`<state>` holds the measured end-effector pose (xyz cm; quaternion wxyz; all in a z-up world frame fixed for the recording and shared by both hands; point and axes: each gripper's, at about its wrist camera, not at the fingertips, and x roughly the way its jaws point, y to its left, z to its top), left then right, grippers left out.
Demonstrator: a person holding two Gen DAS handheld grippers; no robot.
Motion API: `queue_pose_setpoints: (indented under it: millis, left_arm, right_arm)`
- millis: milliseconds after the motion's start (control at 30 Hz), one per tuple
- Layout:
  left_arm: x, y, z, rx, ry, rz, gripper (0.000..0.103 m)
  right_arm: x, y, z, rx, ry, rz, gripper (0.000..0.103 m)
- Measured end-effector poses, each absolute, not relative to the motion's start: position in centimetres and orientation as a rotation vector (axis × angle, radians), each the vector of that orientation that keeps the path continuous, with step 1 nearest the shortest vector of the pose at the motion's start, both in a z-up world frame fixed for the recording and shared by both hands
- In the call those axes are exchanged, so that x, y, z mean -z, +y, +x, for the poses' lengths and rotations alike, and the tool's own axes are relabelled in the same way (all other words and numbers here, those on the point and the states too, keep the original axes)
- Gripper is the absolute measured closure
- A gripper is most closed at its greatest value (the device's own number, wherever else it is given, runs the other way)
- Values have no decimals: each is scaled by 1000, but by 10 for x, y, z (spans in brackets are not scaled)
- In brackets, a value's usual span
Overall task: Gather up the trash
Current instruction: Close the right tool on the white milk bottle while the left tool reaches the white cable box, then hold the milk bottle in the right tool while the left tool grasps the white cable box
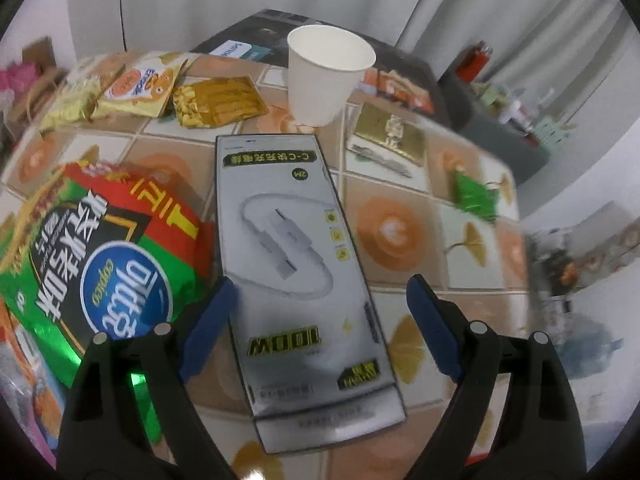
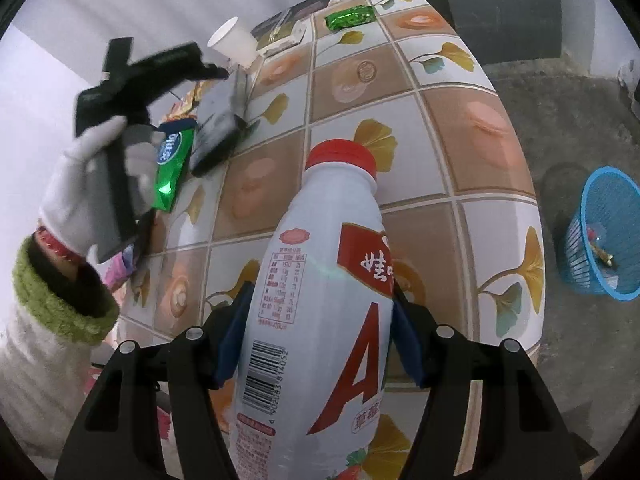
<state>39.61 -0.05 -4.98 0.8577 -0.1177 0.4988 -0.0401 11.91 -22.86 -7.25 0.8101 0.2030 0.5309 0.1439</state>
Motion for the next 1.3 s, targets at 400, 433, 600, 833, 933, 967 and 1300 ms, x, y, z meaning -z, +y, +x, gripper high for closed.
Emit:
queue_pose_setpoints:
  millis: [400, 433, 600, 833, 933, 967, 1300]
  left_arm:
    - [59, -27, 408, -38, 1066, 11, 19]
    - [59, -28, 408, -38, 1067, 19, 19]
    - [61, -37, 404, -53, 1056, 72, 19]
    - [67, -34, 404, -101, 1082, 95, 19]
    - [72, -31, 406, -94, 1109, 76, 19]
    - [72, -29, 406, -89, 1110, 68, 19]
    - [67, -41, 364, 51, 1090, 65, 20]
  right_arm:
    - [74, -234, 116, -318, 1122, 466, 41]
    - [74, -235, 116, -317, 1121, 466, 41]
    - [73, -237, 112, -303, 1121, 477, 42]
    - [70, -238, 108, -303, 1124, 473, 42]
    - [70, -238, 108, -304, 1125, 481, 42]
    - [70, -238, 108, -303, 1125, 482, 42]
    - [69, -246, 104, -293, 1115, 496, 44]
